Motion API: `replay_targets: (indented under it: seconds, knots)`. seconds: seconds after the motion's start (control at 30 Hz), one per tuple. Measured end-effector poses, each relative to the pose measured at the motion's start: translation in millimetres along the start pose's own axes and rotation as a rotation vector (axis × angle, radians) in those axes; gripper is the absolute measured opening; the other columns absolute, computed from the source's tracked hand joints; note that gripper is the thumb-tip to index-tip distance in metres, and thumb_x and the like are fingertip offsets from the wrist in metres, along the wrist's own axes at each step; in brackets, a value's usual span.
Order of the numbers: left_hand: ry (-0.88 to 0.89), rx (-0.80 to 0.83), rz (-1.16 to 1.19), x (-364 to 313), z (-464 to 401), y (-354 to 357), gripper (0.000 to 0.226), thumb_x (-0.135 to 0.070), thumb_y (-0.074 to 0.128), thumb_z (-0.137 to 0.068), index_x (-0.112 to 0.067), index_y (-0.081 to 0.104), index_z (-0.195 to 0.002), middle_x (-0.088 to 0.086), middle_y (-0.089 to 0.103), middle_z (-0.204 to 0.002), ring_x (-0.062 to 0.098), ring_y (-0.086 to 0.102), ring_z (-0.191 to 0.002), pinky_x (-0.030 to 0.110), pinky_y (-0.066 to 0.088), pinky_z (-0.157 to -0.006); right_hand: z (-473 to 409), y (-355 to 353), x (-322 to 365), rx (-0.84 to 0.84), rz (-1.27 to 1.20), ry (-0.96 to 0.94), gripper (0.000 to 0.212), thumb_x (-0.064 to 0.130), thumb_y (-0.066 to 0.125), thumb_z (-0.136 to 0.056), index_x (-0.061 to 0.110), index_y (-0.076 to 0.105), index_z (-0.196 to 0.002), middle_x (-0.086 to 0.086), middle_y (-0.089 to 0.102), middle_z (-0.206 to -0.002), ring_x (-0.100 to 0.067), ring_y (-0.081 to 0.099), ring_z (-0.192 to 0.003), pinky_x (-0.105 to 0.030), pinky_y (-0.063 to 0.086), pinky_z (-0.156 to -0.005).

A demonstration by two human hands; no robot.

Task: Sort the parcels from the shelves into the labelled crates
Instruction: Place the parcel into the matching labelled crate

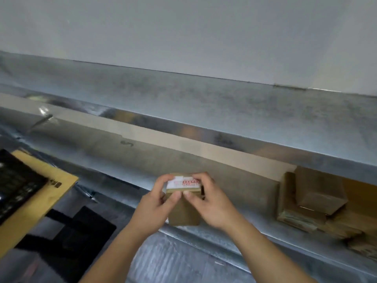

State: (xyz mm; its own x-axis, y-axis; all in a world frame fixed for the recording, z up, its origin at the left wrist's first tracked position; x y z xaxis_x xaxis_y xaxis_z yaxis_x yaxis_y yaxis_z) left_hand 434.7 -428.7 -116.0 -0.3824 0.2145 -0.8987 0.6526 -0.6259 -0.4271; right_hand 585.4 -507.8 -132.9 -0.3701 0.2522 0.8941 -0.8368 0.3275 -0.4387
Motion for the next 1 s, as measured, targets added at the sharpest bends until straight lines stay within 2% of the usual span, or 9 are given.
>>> replay_targets:
  seconds: [0.07,0.17,0.23,0.33,0.47,0.6,0.7,0.8,1.0]
  knots:
    - [-0.006,-0.101,-0.056,6,20,-44,0.025,-0.063,0.048,-0.095,-0.048,0.047,-0.115,-0.003,0.067,-0.079,0.018,0.062,-0.066,0.034,0.048,-0.065,1,27,32,0.030,-0.058,-0.055,0.038,0.073,0.045,-0.084,0.044,0.051,-0.108,0.013,0.063,-0.099,0.002,0.058,-0.087,-0.028,0.044,-0.079]
    - [-0.005,-0.183,-0.136,19,56,-103,0.022,-0.046,0.058,-0.098,-0.044,0.040,-0.111,-0.007,0.066,-0.072,0.007,0.056,-0.056,0.031,0.044,-0.059,2,77,79,0.063,0.013,-0.150,0.021,0.058,0.054,-0.090,0.050,0.043,-0.106,0.014,0.058,-0.091,0.000,0.055,-0.079,-0.027,0.042,-0.074]
    - [-0.044,-0.221,-0.128,35,82,-143,0.044,-0.034,0.068,-0.093,-0.050,0.035,-0.117,-0.012,0.068,-0.072,0.004,0.059,-0.057,0.026,0.046,-0.056,5,118,104,0.131,0.007,-0.153,0.052,0.040,0.071,-0.088,0.059,0.032,-0.116,0.012,0.054,-0.087,-0.002,0.056,-0.075,-0.029,0.050,-0.074]
    - [-0.066,-0.258,-0.155,57,124,-200,0.088,-0.028,0.079,-0.080,-0.064,0.022,-0.135,-0.015,0.074,-0.088,0.002,0.071,-0.082,0.024,0.057,-0.072,13,180,140,0.261,-0.030,-0.190,0.103,0.020,0.086,-0.073,0.072,0.019,-0.133,0.009,0.055,-0.098,0.001,0.061,-0.082,-0.027,0.057,-0.082]
    - [-0.046,-0.312,-0.240,81,178,-264,0.104,-0.032,0.084,-0.075,-0.064,0.014,-0.145,-0.027,0.067,-0.113,-0.010,0.063,-0.103,0.018,0.053,-0.088,27,264,190,0.390,0.036,-0.287,0.122,0.034,0.096,-0.063,0.066,0.015,-0.148,0.018,0.035,-0.135,-0.002,0.052,-0.127,-0.028,0.051,-0.102]
    - [-0.086,-0.418,-0.283,116,230,-321,0.100,-0.038,0.081,-0.076,-0.065,0.015,-0.147,-0.018,0.056,-0.128,0.000,0.058,-0.114,0.028,0.052,-0.096,50,338,239,0.456,0.129,-0.453,0.100,0.043,0.086,-0.068,0.047,0.032,-0.152,0.022,0.014,-0.151,0.008,0.036,-0.138,-0.025,0.043,-0.112]
    - [-0.119,-0.470,-0.372,139,270,-355,0.087,-0.034,0.075,-0.083,-0.069,0.021,-0.141,-0.016,0.045,-0.129,-0.004,0.046,-0.117,0.023,0.044,-0.101,69,387,270,0.497,0.150,-0.543,0.078,0.016,0.082,-0.075,0.035,0.051,-0.144,0.031,0.004,-0.156,0.025,0.015,-0.137,-0.017,0.040,-0.112]
    - [-0.180,-0.543,-0.367,159,309,-384,0.073,-0.033,0.071,-0.084,-0.056,0.035,-0.143,-0.017,0.042,-0.130,-0.001,0.045,-0.120,0.020,0.042,-0.103,86,432,294,0.564,0.121,-0.605,0.076,0.003,0.080,-0.077,0.042,0.056,-0.137,0.035,0.005,-0.156,0.024,0.017,-0.138,-0.011,0.042,-0.105]
    - [-0.251,-0.717,-0.325,184,379,-441,0.071,-0.040,0.072,-0.084,-0.054,0.036,-0.144,-0.022,0.038,-0.132,-0.007,0.040,-0.120,0.002,0.029,-0.097,109,518,341,0.664,0.120,-0.749,0.073,0.007,0.080,-0.071,0.039,0.061,-0.135,0.031,0.011,-0.160,0.011,0.031,-0.142,-0.029,0.050,-0.107]
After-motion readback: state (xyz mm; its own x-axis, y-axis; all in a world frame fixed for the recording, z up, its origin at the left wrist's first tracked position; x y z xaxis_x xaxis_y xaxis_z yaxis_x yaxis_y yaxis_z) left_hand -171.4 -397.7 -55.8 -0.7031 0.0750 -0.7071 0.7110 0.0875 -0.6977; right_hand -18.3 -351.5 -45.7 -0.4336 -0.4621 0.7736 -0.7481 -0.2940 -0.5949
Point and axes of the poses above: each hand's wrist, its own z-axis away from the middle knuckle, its own y-axis out of the palm, x = y × z, the point moved 9 cm from there along -z, towards the middle knuckle
